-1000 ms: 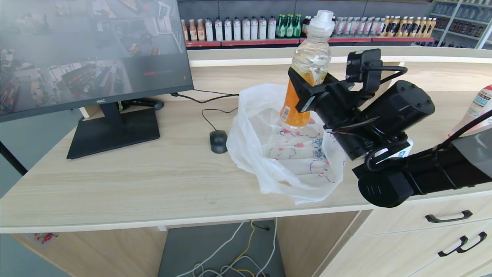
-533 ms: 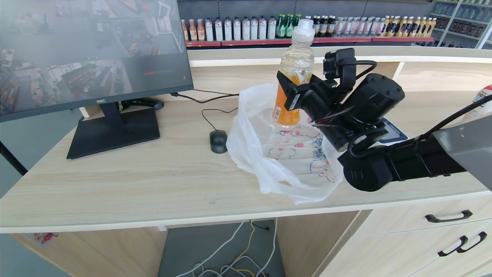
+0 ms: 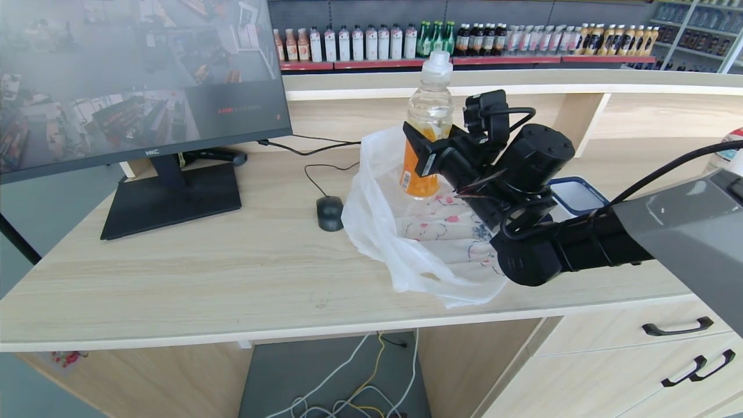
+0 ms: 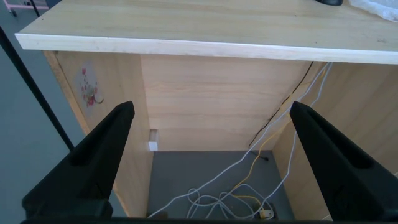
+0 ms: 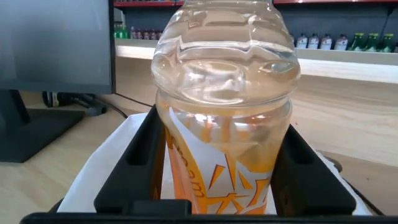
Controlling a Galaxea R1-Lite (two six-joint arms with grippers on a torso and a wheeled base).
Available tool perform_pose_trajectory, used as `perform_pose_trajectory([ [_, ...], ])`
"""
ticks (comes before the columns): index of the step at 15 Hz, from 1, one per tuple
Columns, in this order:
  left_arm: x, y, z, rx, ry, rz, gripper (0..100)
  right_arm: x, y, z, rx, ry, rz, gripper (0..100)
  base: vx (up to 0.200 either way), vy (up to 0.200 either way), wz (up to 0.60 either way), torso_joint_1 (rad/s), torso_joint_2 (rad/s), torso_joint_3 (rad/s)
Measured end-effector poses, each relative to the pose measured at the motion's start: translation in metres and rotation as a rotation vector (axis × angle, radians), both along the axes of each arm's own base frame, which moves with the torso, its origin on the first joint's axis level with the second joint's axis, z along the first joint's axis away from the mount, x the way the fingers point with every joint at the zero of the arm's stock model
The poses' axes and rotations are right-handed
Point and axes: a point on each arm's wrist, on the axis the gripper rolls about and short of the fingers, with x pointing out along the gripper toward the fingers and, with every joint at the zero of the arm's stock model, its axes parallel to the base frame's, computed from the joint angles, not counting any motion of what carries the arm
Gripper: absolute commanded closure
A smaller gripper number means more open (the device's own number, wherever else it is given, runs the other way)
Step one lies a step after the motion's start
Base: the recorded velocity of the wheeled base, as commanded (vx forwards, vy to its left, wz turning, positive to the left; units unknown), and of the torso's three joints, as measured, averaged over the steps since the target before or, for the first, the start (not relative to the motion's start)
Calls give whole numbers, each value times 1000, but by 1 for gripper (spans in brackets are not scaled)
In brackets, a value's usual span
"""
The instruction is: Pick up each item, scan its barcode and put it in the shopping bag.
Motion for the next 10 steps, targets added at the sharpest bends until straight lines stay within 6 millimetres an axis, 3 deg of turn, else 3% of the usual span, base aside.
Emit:
perform_pose_trajectory([
  [10,0,0,0,0,0,0,0,12,6,-25,-23,40,3,100,0,0,0,0,0,0],
])
